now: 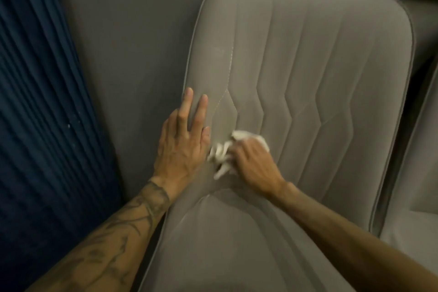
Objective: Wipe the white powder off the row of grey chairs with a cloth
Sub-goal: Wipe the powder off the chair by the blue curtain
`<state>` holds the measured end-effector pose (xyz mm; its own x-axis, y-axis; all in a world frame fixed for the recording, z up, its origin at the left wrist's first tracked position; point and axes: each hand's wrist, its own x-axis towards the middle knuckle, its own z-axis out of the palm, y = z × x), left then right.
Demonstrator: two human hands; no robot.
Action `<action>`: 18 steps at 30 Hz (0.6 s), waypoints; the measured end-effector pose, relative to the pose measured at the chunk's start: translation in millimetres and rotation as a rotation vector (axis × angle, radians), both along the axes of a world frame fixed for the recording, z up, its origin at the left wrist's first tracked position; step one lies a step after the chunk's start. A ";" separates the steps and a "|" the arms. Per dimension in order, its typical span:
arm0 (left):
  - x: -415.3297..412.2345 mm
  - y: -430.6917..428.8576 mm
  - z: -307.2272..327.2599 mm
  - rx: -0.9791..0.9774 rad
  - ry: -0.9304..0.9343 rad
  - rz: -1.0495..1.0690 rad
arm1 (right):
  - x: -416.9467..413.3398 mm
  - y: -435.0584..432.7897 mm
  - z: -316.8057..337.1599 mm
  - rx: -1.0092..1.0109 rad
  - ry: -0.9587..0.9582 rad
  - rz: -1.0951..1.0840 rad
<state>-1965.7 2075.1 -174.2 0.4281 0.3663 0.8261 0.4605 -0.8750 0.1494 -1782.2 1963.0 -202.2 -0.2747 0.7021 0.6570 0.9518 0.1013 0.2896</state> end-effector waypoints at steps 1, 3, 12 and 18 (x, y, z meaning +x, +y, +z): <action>-4.3 -1.8 -2.2 -0.014 0.010 -0.001 | 5.1 6.0 23.1 0.102 0.064 -0.056; -18.5 -10.7 -12.6 -0.032 0.041 0.008 | 12.2 21.9 80.0 0.281 0.188 -0.172; -73.8 -94.5 -74.3 -0.728 0.178 0.100 | -49.6 72.8 167.4 0.327 0.265 0.000; -83.3 -108.4 -84.9 -0.770 0.236 0.128 | -37.2 94.2 229.5 0.334 0.186 -0.055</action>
<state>-2049.0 1966.7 -259.1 0.4763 0.8523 0.2160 0.6443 -0.5055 0.5739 -1819.5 2057.2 27.2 -0.0975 0.4513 0.8870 0.9925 -0.0218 0.1202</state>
